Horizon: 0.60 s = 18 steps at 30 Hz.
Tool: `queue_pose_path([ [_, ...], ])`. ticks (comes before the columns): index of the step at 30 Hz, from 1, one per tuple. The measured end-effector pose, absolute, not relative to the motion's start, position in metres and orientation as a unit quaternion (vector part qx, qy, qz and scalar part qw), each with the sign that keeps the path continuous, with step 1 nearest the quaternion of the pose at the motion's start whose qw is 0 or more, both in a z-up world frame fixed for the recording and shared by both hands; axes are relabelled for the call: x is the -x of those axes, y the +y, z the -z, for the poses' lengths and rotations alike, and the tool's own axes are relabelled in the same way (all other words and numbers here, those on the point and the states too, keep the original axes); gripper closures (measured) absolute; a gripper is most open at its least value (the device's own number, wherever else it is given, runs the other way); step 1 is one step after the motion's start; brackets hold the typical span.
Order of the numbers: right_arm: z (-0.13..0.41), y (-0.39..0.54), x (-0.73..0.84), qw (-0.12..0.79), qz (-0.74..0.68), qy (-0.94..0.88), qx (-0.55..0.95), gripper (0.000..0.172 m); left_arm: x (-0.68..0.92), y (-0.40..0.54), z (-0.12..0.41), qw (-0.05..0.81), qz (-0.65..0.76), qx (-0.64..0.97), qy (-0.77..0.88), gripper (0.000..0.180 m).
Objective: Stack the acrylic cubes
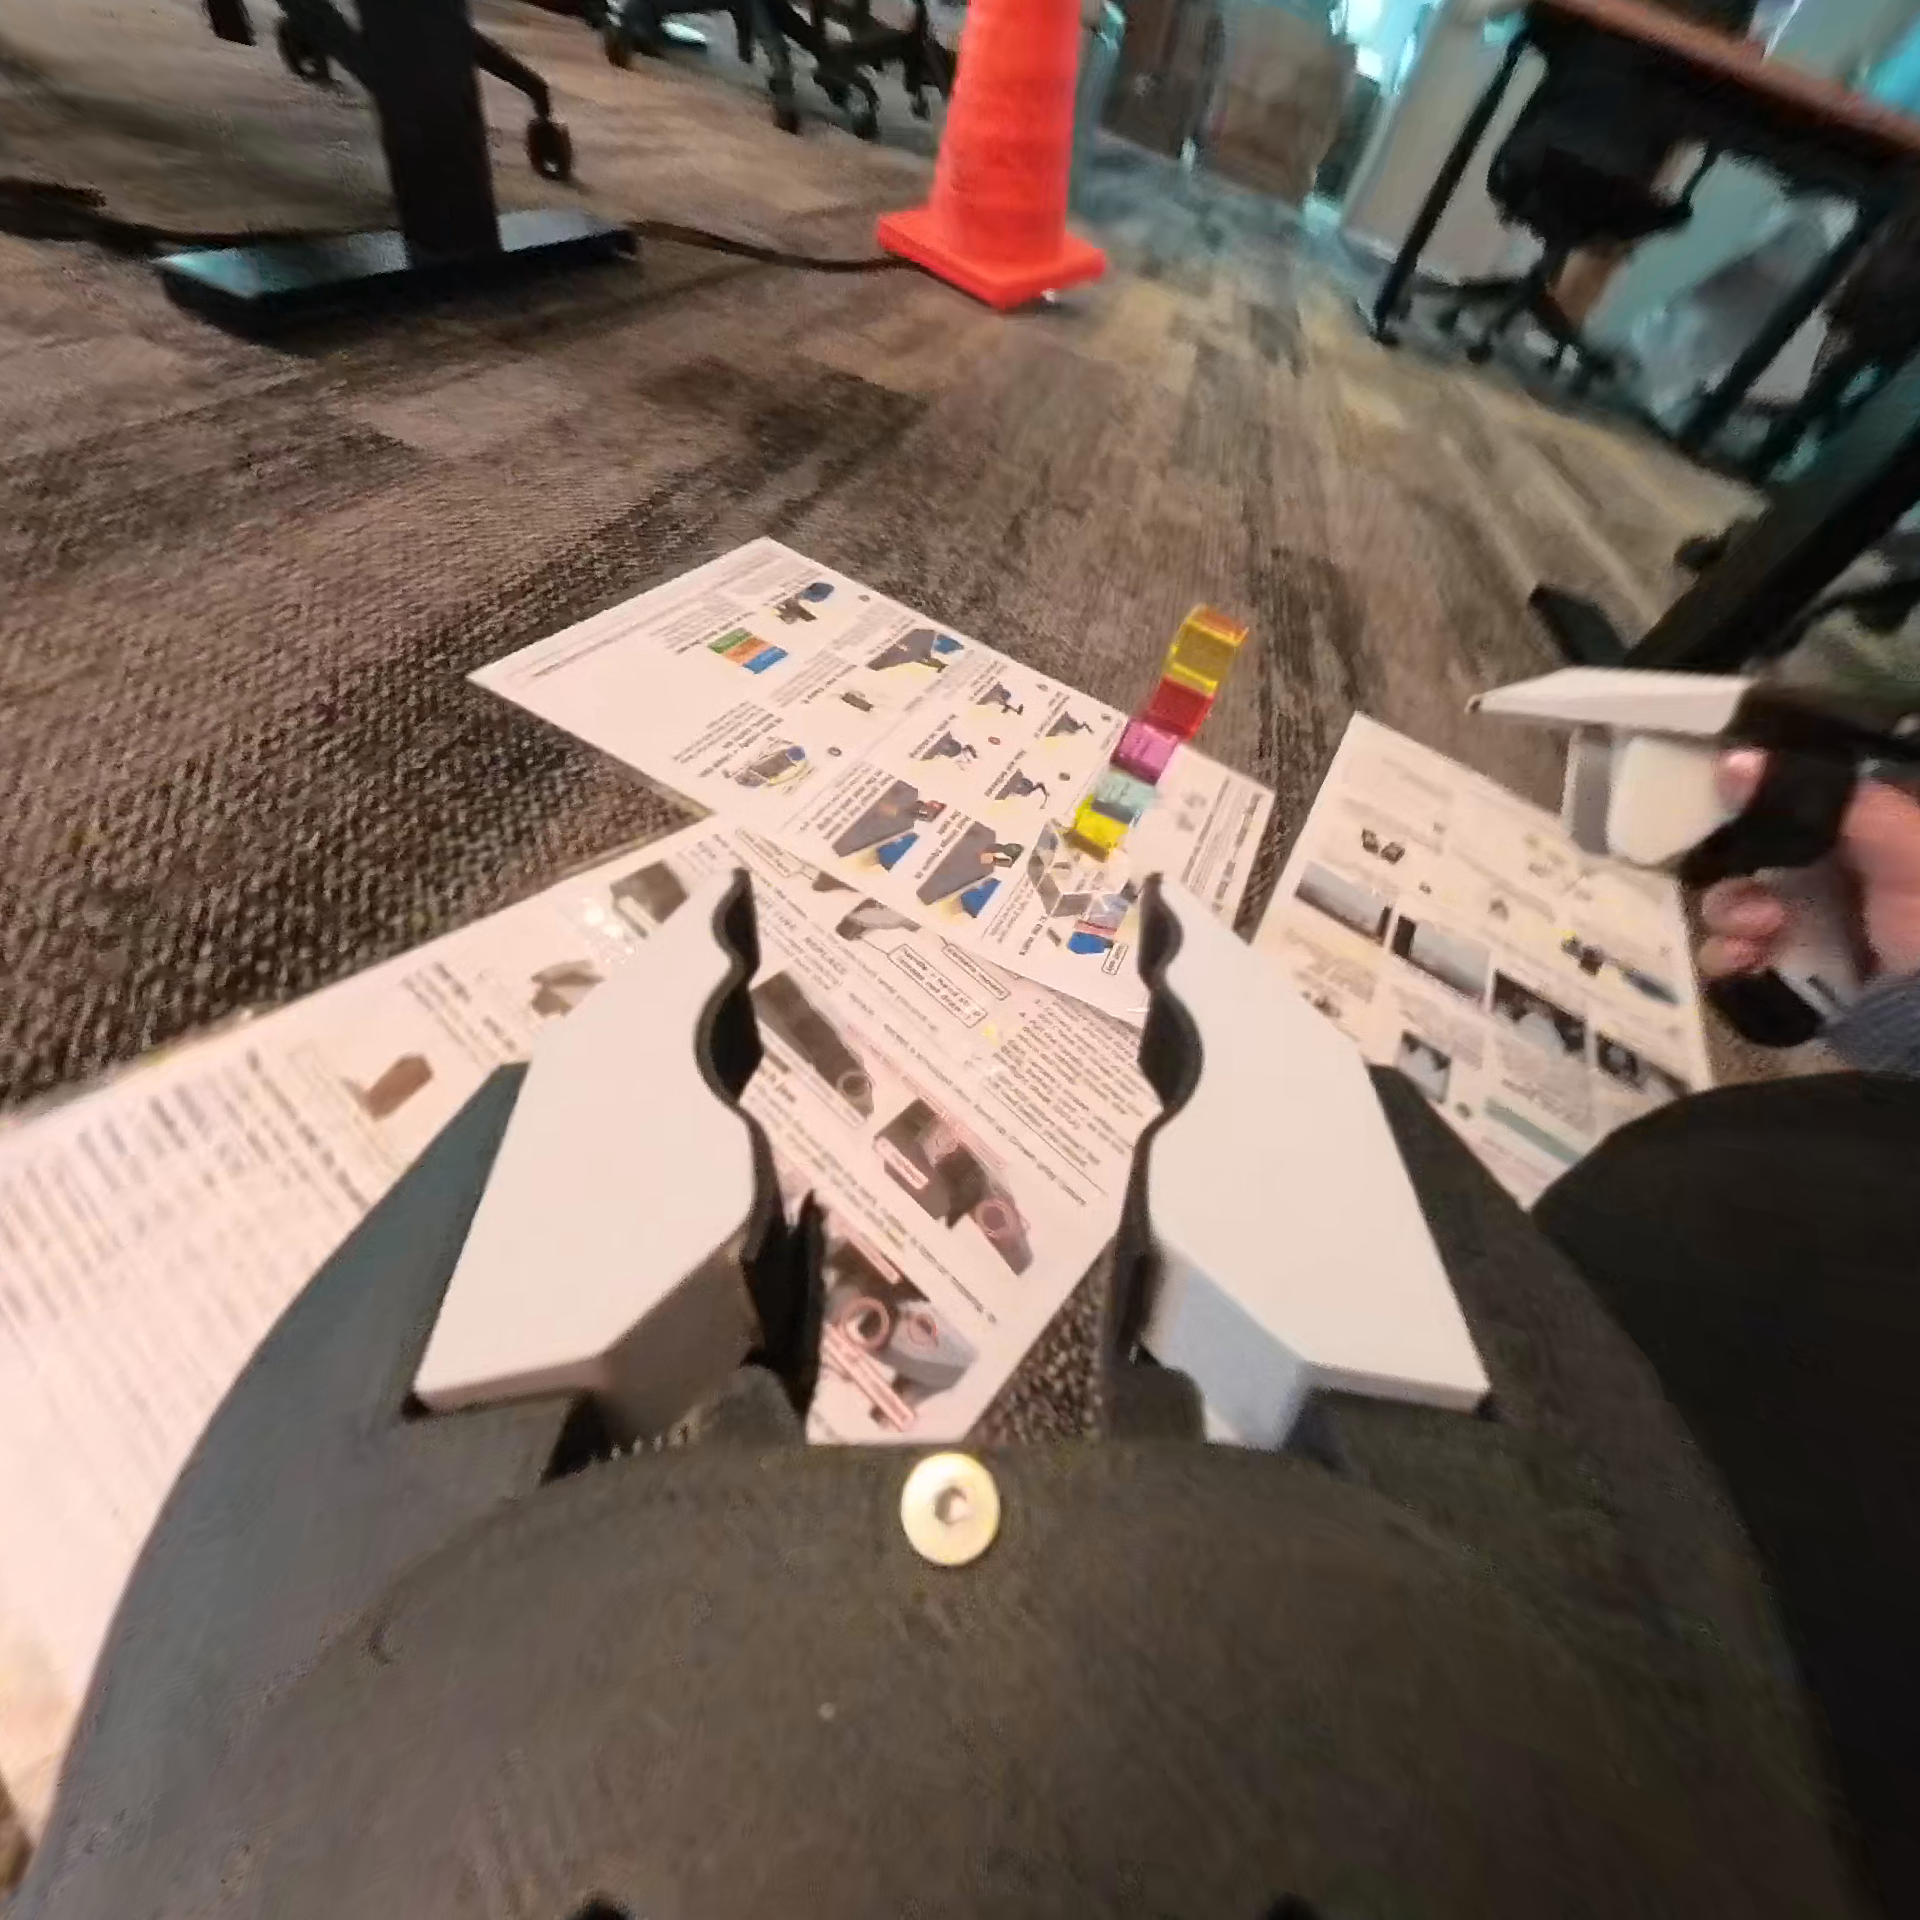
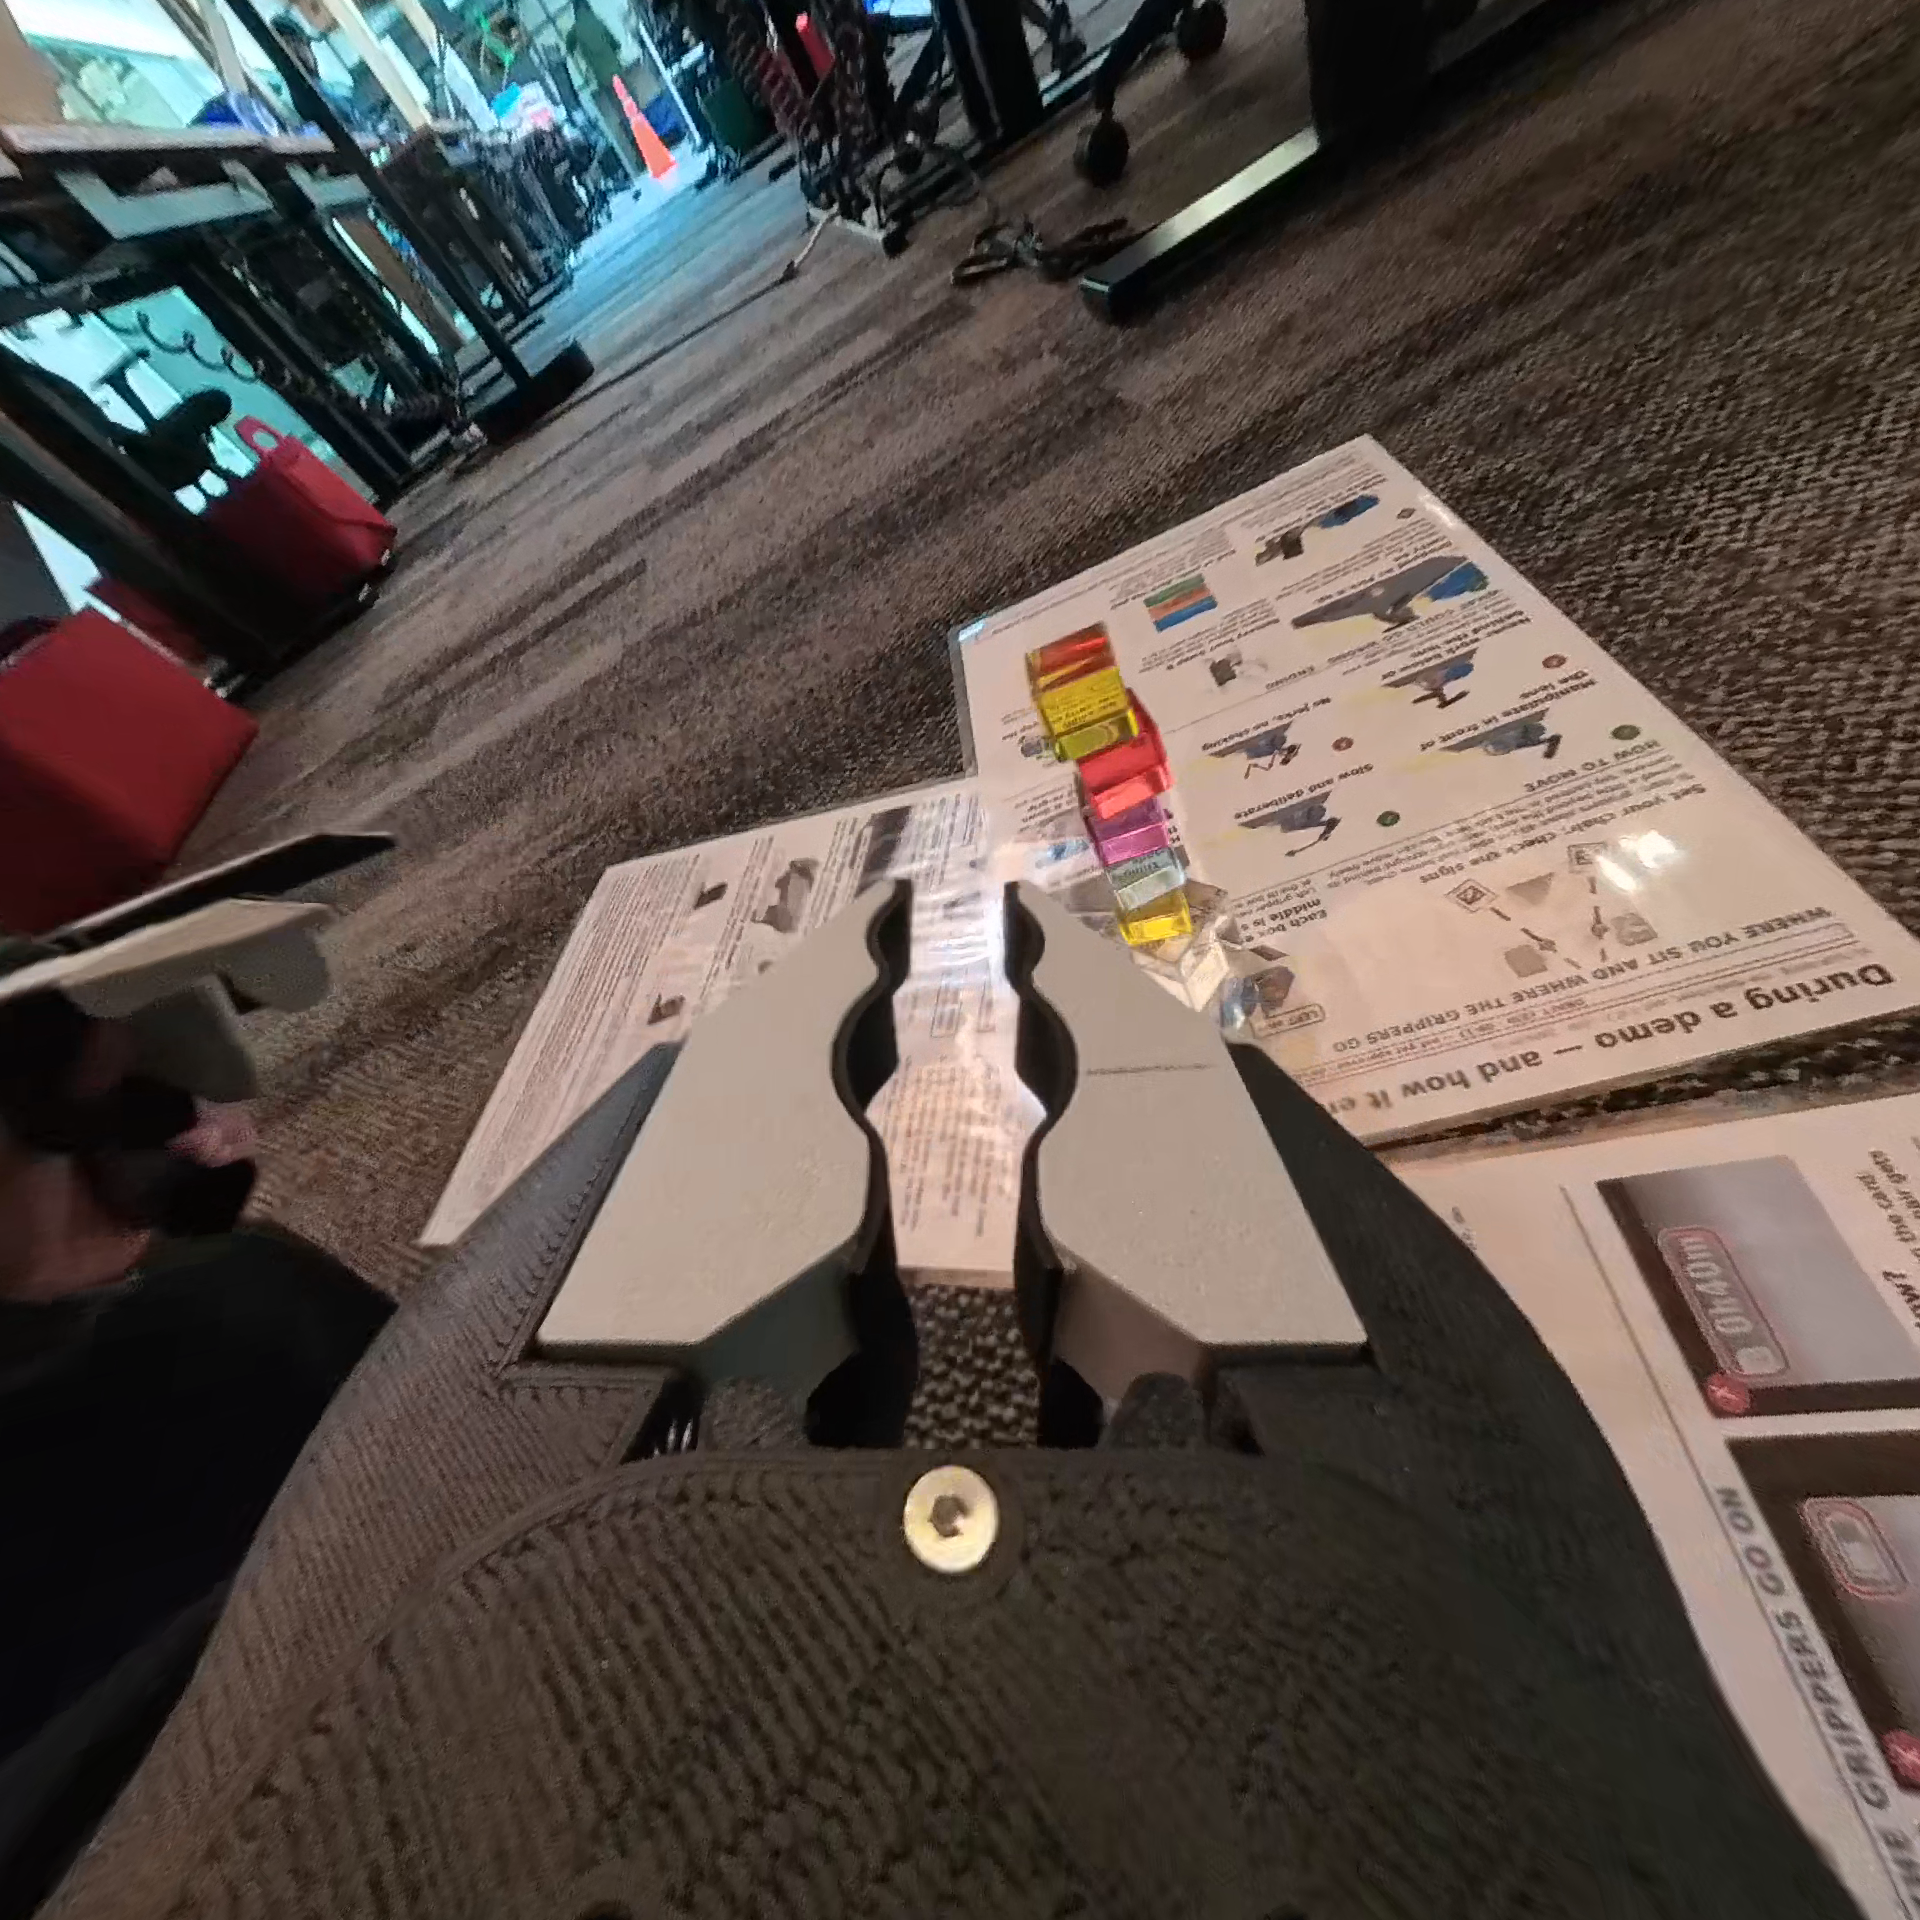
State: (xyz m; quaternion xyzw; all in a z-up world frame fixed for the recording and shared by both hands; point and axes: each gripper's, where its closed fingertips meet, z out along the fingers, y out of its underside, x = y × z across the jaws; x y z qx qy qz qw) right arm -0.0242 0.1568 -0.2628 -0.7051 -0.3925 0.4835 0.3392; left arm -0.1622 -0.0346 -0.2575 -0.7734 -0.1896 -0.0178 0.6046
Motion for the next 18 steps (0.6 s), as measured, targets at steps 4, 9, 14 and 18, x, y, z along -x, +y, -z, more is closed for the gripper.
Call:
queue_pose_path([
  [4, 0.264, 0.154, 0.025, 0.373, -0.439, -0.431, 0.695, 0.168, 0.190, -0.060, 0.253, 0.643, 0.021, 0.712, -0.280, 0.109],
  [9, 0.279, 0.148, 0.027, 0.352, -0.386, -0.480, 0.704, 0.167, 0.184, -0.050, 0.266, 0.624, 0.065, 0.727, -0.278, 0.121],
  [14, 0.273, 0.153, 0.026, 0.404, -0.338, -0.511, 0.680, 0.158, 0.171, -0.039, 0.272, 0.600, 0.049, 0.764, -0.230, 0.127],
  [18, 0.263, 0.152, 0.033, 0.467, -0.305, -0.546, 0.625, 0.131, 0.170, -0.033, 0.276, 0.588, -0.026, 0.789, -0.176, 0.108],
])
